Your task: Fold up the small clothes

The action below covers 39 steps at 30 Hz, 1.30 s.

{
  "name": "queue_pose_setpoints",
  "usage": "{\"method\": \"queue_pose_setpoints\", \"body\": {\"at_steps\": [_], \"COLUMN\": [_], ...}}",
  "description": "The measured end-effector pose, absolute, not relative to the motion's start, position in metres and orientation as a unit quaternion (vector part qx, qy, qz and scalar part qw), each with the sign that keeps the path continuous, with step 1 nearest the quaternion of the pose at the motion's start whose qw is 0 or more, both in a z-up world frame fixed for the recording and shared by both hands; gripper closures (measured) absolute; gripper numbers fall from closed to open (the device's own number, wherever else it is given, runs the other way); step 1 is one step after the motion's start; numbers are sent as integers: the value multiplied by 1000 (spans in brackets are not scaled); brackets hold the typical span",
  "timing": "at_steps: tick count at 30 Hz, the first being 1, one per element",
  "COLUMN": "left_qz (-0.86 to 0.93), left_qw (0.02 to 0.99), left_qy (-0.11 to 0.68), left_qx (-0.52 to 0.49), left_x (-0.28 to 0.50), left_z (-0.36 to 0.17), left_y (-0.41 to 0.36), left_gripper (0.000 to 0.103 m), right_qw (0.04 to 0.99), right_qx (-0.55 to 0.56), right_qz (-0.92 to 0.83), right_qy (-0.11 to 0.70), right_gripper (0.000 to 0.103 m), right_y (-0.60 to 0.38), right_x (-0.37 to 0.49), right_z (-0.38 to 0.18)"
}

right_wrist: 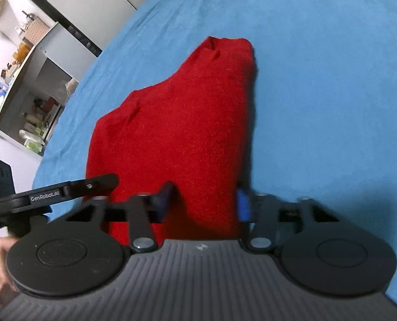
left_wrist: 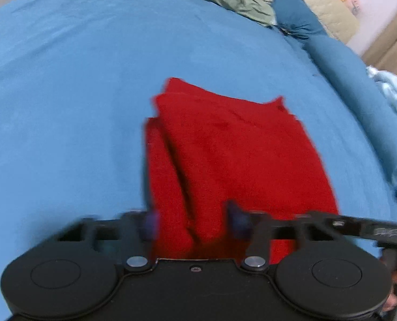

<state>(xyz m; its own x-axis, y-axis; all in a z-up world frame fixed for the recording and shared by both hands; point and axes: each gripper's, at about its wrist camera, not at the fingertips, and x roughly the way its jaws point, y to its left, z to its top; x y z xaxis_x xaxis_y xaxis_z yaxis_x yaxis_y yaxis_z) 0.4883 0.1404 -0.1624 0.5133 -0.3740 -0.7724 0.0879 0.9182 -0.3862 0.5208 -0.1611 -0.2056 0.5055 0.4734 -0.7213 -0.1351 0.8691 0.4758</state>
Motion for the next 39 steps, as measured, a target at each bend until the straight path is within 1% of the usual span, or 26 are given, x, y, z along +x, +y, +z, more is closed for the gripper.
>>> {"method": "queue_pose_setpoints", "body": {"at_steps": [1,2,4,7,10,12,14,17,21,22,23,24,25,26,27,28,30,33,38,39], "left_qz": [-130,-134,-148,-175,-201,-222,-231,-234,-203,-190,-180,-173,-166,-161,-154,-146,-127,-90,-71,-69], "left_qw": [859,862,870,876,884,881,879,875,876,883,890,895,898,901,905,910,915,920,920,918], "left_qy": [472,465,447,428,402,397,398,412,432,425,415,408,402,399,391,381,374,376,384,391], "left_qx": [-151,-149,-144,-138,-131,-130,-122,-103,-69,-58,-54,-55,-60,-65,-71,-75,-76,-59,-20,-18], "left_x": [486,482,472,448,404,369,333,282,239,232,226,222,220,217,214,212,209,215,224,226], "left_z": [-157,-149,-133,-103,-74,-65,-69,-95,-133,-138,-140,-139,-138,-135,-132,-130,-127,-133,-156,-160], "left_y": [140,139,134,122,107,94,76,45,15,10,8,8,10,12,15,18,24,22,11,12], "left_gripper": [71,74,75,76,76,76,76,76,75,71,65,60,43,26,21,16,16,16,11,10], "right_qw": [855,860,867,875,880,879,876,880,879,883,886,889,890,888,887,893,911,921,906,907], "right_qx": [170,166,168,178,172,172,175,152,149,143,142,148,160,175,188,189,170,143,127,128], "right_qz": [181,184,188,203,218,220,216,200,169,163,160,156,148,148,151,150,127,91,33,32], "right_qy": [454,446,430,403,386,386,394,404,421,417,412,404,399,399,393,380,354,351,403,399], "right_gripper": [62,63,65,65,65,65,65,64,64,61,58,51,41,36,28,15,1,1,0,0], "right_y": [-159,-158,-162,-175,-198,-220,-242,-263,-283,-285,-288,-291,-294,-295,-297,-296,-294,-294,-301,-302], "right_x": [518,515,508,485,446,409,369,309,255,247,240,235,231,230,226,222,218,221,237,236], "right_z": [-202,-195,-181,-148,-118,-102,-97,-109,-154,-164,-173,-179,-181,-180,-175,-168,-154,-154,-196,-203]}}
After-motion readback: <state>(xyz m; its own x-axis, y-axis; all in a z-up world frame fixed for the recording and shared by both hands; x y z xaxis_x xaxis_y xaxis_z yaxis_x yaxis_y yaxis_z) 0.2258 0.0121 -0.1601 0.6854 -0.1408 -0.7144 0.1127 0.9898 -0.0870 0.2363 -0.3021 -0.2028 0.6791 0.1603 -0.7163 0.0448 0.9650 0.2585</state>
